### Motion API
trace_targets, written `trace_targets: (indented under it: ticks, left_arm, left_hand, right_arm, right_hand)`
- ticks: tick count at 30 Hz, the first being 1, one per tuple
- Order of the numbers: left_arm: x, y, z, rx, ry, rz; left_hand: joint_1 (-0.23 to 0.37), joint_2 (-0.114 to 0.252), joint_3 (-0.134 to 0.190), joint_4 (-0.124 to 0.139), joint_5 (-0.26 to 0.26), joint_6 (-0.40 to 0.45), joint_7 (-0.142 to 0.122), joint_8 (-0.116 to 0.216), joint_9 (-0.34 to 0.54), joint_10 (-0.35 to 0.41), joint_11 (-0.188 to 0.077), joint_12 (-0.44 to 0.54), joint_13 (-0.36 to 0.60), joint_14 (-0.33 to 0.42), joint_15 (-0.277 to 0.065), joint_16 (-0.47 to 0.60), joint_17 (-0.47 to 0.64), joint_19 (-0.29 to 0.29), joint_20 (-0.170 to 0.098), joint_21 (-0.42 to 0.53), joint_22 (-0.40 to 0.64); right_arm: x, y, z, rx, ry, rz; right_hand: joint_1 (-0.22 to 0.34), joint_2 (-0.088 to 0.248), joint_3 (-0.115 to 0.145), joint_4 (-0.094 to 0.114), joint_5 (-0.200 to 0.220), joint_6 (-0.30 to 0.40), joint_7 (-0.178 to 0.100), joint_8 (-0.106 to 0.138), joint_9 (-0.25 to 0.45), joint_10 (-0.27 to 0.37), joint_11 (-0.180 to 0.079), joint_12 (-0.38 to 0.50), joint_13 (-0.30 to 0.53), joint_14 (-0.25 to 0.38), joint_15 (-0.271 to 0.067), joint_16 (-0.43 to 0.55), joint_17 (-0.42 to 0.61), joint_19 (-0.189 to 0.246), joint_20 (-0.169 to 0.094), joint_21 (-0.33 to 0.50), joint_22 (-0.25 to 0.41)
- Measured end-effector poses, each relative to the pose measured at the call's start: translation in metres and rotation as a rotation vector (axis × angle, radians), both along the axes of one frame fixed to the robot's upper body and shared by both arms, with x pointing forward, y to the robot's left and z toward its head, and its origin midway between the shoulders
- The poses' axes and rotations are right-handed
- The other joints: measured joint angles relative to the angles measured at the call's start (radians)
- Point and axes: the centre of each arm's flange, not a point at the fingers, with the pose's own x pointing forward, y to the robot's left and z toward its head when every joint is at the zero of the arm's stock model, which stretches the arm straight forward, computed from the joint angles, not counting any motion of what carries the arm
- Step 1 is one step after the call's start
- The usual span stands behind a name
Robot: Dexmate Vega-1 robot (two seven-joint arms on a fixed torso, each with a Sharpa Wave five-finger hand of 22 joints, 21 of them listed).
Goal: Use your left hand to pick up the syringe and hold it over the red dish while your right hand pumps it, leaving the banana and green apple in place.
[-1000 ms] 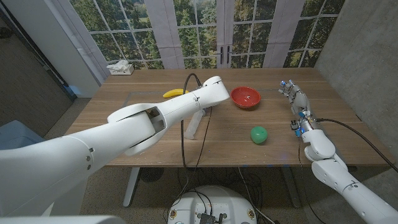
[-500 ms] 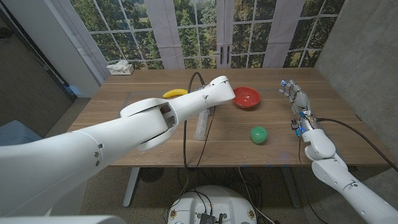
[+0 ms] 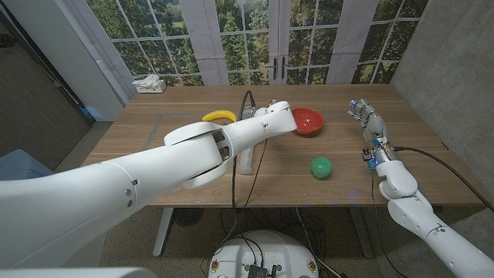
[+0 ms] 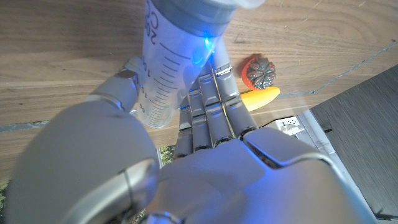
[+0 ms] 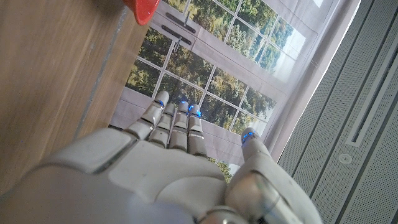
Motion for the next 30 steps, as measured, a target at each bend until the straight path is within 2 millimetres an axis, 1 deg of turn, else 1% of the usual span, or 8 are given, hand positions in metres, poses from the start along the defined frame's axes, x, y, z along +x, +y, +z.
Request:
trace_targets:
  ticks: [4,6,9,10,11,14,24,30]
  left_arm:
    - [-0.003,0.000,0.002,-0.002,-0.024,-0.004]
    - [-0.005,-0.001,0.003,-0.011,-0.034,-0.016]
    - [-0.008,-0.001,0.004,-0.020,-0.054,-0.029]
    - [-0.007,0.005,0.003,-0.016,-0.063,-0.014]
    - [-0.011,0.000,0.006,-0.022,-0.079,-0.033]
    - [-0.014,0.001,0.008,-0.035,-0.110,-0.052]
    - [-0.029,0.006,0.019,-0.089,-0.241,-0.109]
    - [-0.036,0.012,0.022,-0.135,-0.278,-0.129]
  left_hand:
    - [0.006,-0.006,-0.008,0.000,-0.003,0.005,0.005,0.001,0.015,0.000,0.000,0.026,0.000,0.016,-0.002,0.000,0.001,0.000,-0.003,0.019,0.076]
    - [0.007,-0.007,-0.008,0.000,-0.006,0.005,0.005,0.001,0.015,-0.004,-0.004,0.032,0.000,0.018,0.000,0.000,0.007,0.000,-0.003,0.027,0.085]
    - [0.012,-0.012,-0.012,-0.001,-0.006,0.005,0.005,0.001,0.016,-0.008,-0.007,0.039,0.000,0.024,-0.001,-0.002,0.007,0.004,-0.007,0.036,0.084]
    - [0.012,-0.012,-0.012,-0.001,-0.007,0.005,0.005,0.001,0.016,-0.008,-0.007,0.042,0.000,0.029,0.000,-0.006,0.007,0.005,-0.008,0.039,0.084]
    - [0.012,-0.012,-0.012,-0.001,-0.008,0.006,0.005,0.001,0.016,-0.008,-0.007,0.043,0.000,0.029,0.000,-0.008,0.007,0.005,-0.009,0.041,0.082]
    - [0.015,-0.015,-0.014,0.000,-0.010,0.021,0.007,0.000,0.016,-0.008,-0.007,0.047,0.000,0.031,-0.002,-0.008,0.007,0.002,-0.013,0.050,0.080]
    - [0.023,-0.023,-0.018,-0.001,-0.016,0.022,0.007,0.007,0.016,-0.008,-0.007,0.058,0.000,0.047,-0.004,-0.020,0.009,0.012,-0.023,0.072,0.072]
    - [0.027,-0.027,-0.019,0.000,-0.015,0.026,0.008,0.007,0.016,-0.008,-0.007,0.062,0.000,0.047,-0.004,-0.021,0.009,0.008,-0.027,0.082,0.067]
  right_arm:
    - [-0.001,0.000,0.000,-0.001,-0.002,-0.003]
    - [-0.002,0.000,0.000,-0.002,-0.003,-0.005]
    - [-0.003,0.001,0.000,-0.003,-0.005,-0.007]
    - [-0.004,0.001,0.001,-0.003,-0.007,-0.007]
    - [-0.004,0.001,0.001,-0.003,-0.009,-0.007]
    - [-0.006,0.002,0.001,-0.004,-0.010,-0.010]
    - [-0.011,0.005,0.001,-0.007,-0.011,-0.019]
    - [-0.013,0.007,0.001,-0.010,-0.012,-0.027]
  right_hand:
    - [0.000,0.000,0.000,0.000,0.000,0.000,0.000,0.000,0.000,0.000,0.000,0.000,0.000,0.000,0.000,0.000,0.000,0.000,0.000,-0.001,0.000]
    - [0.000,0.000,0.000,0.000,0.000,0.000,0.000,0.000,0.000,0.000,0.000,0.000,0.000,0.000,0.000,0.000,0.000,0.000,0.000,-0.001,0.000]
    - [0.000,0.000,0.000,0.000,0.000,0.000,0.000,0.000,0.000,0.000,0.000,0.000,0.000,0.000,0.000,0.000,0.000,0.000,0.000,-0.001,0.000]
    - [0.000,0.000,0.000,0.000,0.000,0.000,0.000,0.000,0.000,0.000,0.000,0.000,0.000,0.000,0.000,0.000,0.000,0.000,0.000,-0.001,0.000]
    - [0.000,0.000,0.000,0.000,0.000,0.000,0.000,0.000,0.000,0.000,0.000,0.000,0.000,0.000,0.000,0.000,0.000,0.000,0.000,-0.001,0.000]
    - [0.000,0.000,0.000,0.000,0.000,0.000,0.000,0.000,0.000,0.000,0.000,0.000,0.000,0.000,0.000,0.000,0.000,0.007,-0.007,-0.003,0.000]
    - [0.000,0.000,0.000,0.000,0.000,0.000,0.000,0.000,0.000,0.000,0.000,0.000,0.000,0.000,0.000,0.000,0.000,0.007,-0.007,-0.008,0.000]
    - [0.000,0.000,0.000,0.000,0.000,0.000,0.000,0.000,0.000,0.000,0.000,0.000,0.000,0.000,0.000,0.000,0.000,0.007,-0.007,-0.016,0.000]
